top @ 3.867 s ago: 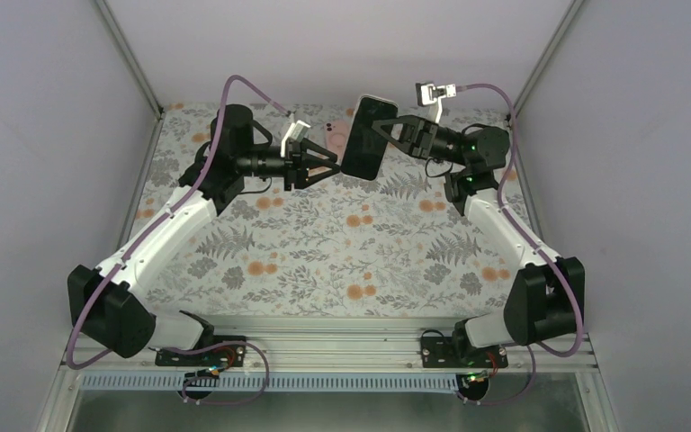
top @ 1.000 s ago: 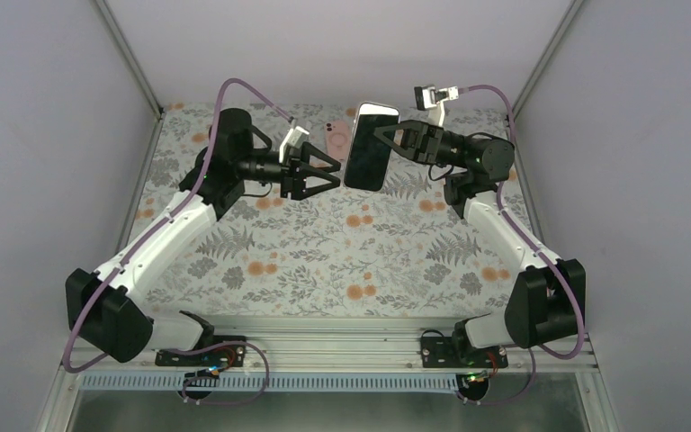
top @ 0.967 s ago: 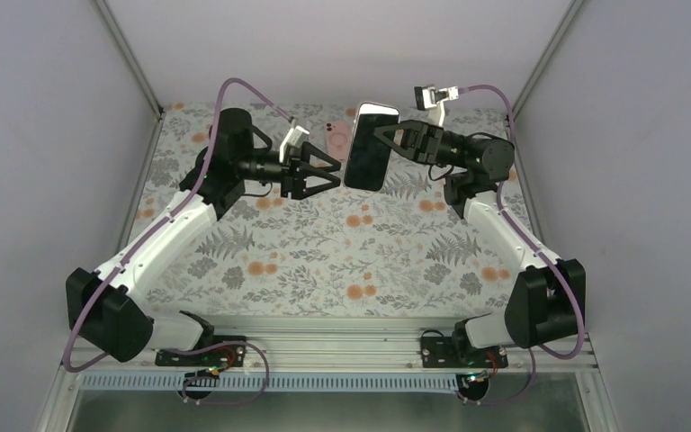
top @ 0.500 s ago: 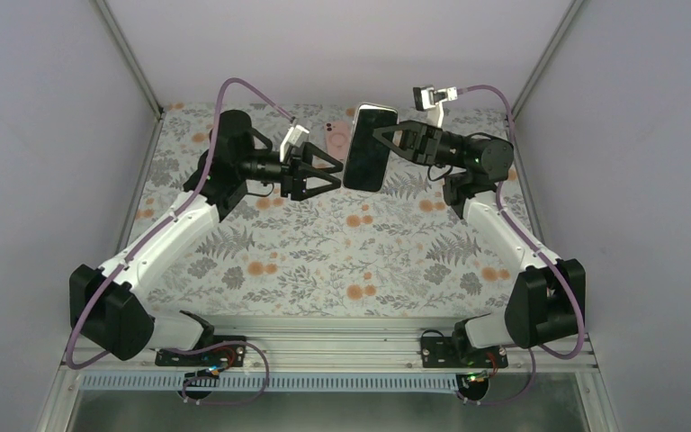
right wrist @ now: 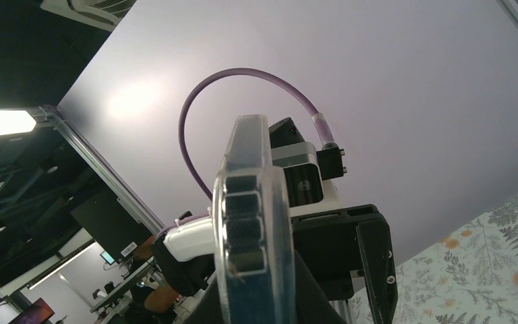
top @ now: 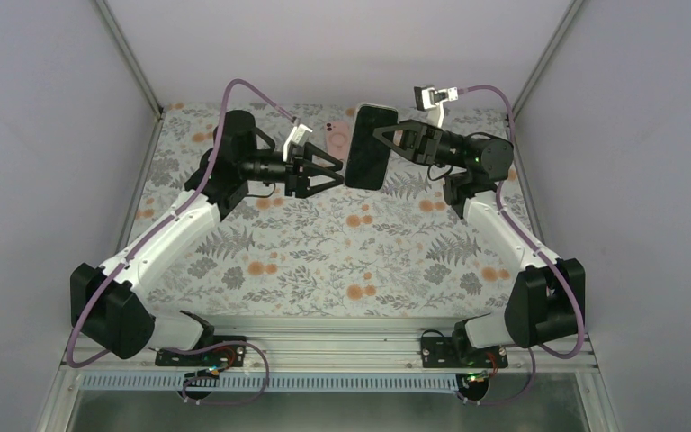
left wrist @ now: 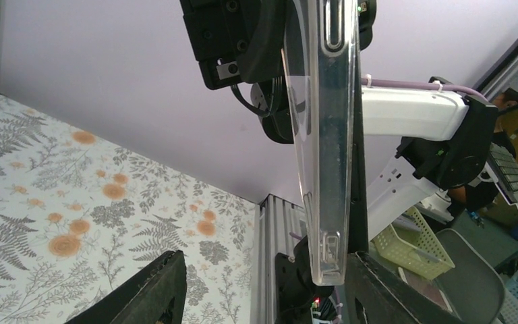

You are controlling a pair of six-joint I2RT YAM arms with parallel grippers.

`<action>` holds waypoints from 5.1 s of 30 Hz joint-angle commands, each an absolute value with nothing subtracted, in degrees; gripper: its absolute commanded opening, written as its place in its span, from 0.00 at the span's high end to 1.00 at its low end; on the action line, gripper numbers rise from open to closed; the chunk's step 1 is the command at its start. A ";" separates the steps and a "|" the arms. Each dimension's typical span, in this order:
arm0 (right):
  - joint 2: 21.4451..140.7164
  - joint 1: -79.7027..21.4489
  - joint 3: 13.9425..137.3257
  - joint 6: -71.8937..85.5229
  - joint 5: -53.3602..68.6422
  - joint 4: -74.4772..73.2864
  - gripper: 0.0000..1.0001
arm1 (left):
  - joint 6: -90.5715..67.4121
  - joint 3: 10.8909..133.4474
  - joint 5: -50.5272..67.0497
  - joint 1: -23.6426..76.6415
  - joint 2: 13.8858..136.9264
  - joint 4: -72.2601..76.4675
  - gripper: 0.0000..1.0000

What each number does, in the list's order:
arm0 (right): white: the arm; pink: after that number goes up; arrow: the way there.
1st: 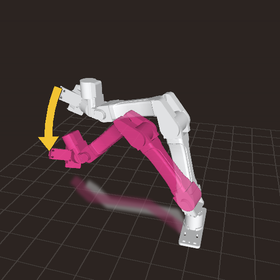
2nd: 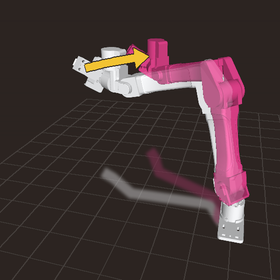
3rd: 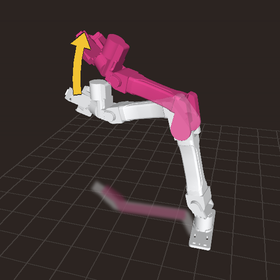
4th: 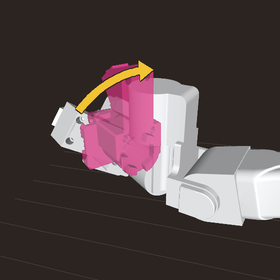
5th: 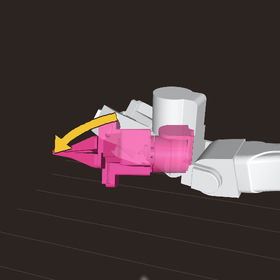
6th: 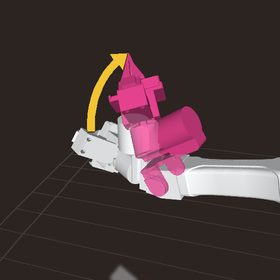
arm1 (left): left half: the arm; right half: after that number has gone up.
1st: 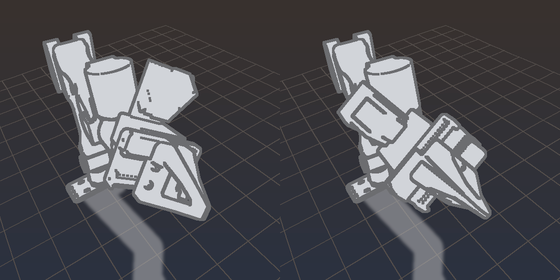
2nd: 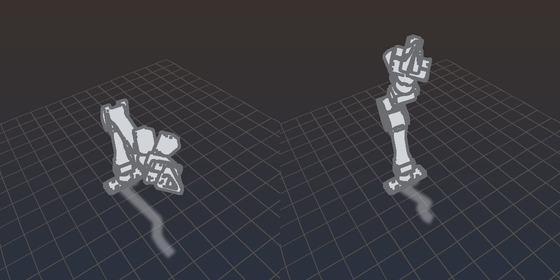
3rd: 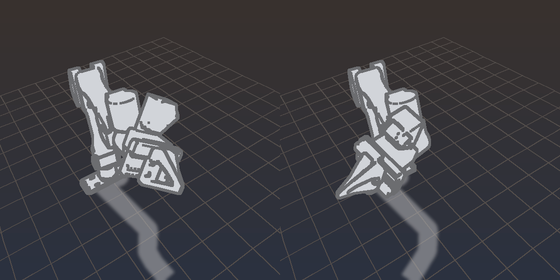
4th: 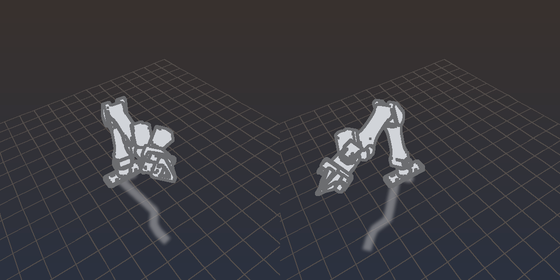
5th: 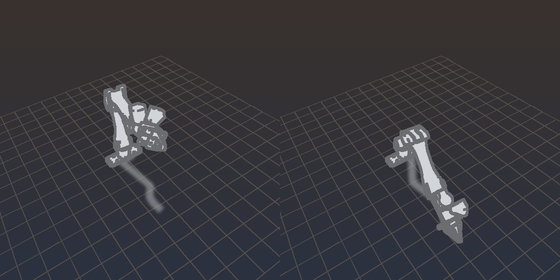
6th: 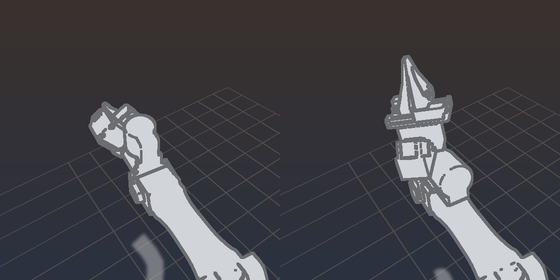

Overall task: Take the phone out of the phone case
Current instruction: Remove the phone case from the phone.

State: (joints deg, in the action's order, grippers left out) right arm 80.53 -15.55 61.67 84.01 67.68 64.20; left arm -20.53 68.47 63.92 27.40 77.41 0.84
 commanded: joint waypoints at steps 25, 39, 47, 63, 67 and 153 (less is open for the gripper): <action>80.87 -20.24 61.70 87.37 66.23 69.98 0.96 | -13.18 75.59 43.18 25.31 81.31 -10.94 0.44; 81.10 -23.29 59.33 85.50 67.15 69.09 0.96 | -15.96 77.94 51.68 25.22 83.14 -7.38 0.47; 81.77 -25.17 57.73 82.45 67.29 66.66 0.96 | -18.97 78.43 57.23 25.19 83.15 -3.96 0.50; 81.69 -18.42 59.37 85.95 62.58 65.92 0.96 | -16.65 70.27 62.09 25.14 78.43 -1.45 0.39; 81.40 -17.25 59.24 83.61 61.45 61.70 0.96 | -20.48 68.91 63.84 25.42 78.46 1.99 0.35; 81.41 -20.64 77.90 5.28 71.62 -30.22 0.84 | -8.41 89.89 69.88 26.87 94.34 -18.90 0.98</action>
State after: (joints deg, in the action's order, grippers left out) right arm 81.08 -19.49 75.57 7.68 67.90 -27.59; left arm -9.89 87.66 70.61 26.48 93.76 -19.22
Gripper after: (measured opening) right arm 0.194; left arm 0.087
